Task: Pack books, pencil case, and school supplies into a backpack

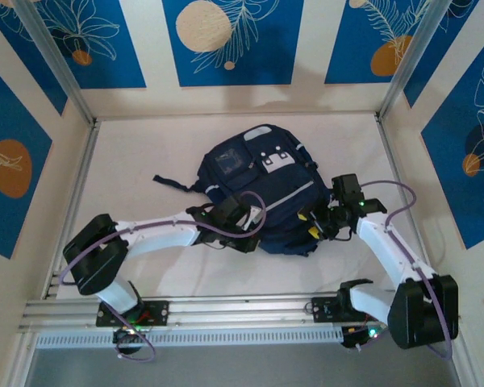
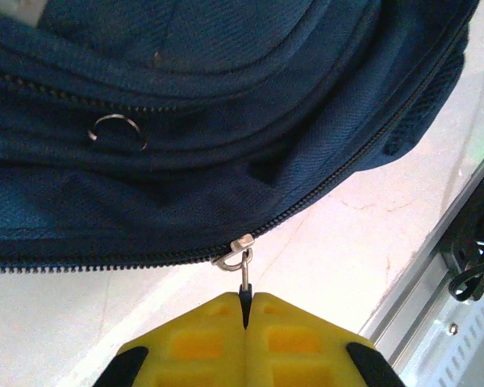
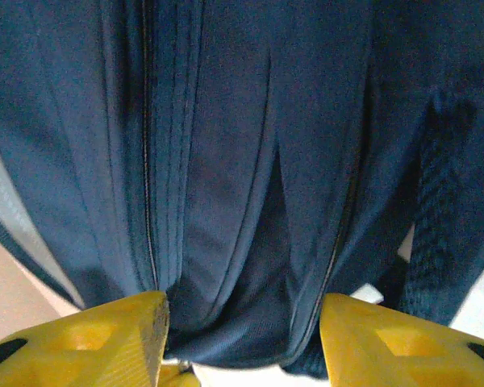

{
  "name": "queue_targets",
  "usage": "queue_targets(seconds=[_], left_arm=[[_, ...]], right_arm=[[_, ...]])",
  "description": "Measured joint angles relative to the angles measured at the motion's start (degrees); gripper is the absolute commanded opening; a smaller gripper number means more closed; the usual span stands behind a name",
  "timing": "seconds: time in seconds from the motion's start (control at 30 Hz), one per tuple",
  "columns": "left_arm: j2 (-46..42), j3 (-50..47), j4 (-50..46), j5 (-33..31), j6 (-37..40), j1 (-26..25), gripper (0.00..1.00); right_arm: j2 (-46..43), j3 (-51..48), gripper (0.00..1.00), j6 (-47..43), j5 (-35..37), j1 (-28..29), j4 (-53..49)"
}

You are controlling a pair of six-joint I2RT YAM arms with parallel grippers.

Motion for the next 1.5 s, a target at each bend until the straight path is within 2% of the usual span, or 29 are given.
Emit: queue_targets(seconds=[0.27,0.5,0.7,1.0,1.1,1.17,1.27,1.33,1.47,1.5], left_arm=[[0.0,0.2,0.2,0.5,-0.7,-1.0,0.0],[1.2,1.7,1.0,0.5,-1.0,-2.4,0.0],[2.4,3.9,1.4,1.0,-1.5,-4.1,0.0],[3.1,4.7,2.1,2.7,-1.4,-5.8,0.0],[3.8,5.8,2.1,3.5,-1.0,-6.1,0.0],[4.4,6.6,2.1,4.0,-0.6,-6.3,0.0],[5.0,7.2,2.1,4.5,-0.3,-6.5,0.0],[5.1,7.3,2.1,4.6,0.0,-6.5,0.0],[5.1,7.3,2.1,4.5,0.0,-6.5,0.0],[5.1,7.2,2.0,4.5,0.0,-6.5,0.0]], right_arm=[[-9.8,-2.6,0.54,14.7,-2.5,6.0,-1.1],[-5.9,-4.8,0.59,25.2,-2.4,12.5,0.0],[-4.5,-4.8,0.65,29.5,-0.8,14.0,-0.3],[-4.5,-5.9,0.64,32.1,0.3,14.4,-0.7],[-4.5,-6.6,0.56,32.4,0.4,14.4,-0.3],[-4.5,-7.2,0.45,32.6,0.6,14.4,0.6],[-4.3,-8.2,0.22,32.7,0.9,14.4,1.6],[-3.9,-8.5,0.12,32.3,1.2,14.4,1.7],[-3.4,-8.4,0.0,30.5,1.6,14.3,1.5],[-3.3,-8.3,0.0,30.3,1.6,14.3,1.4]])
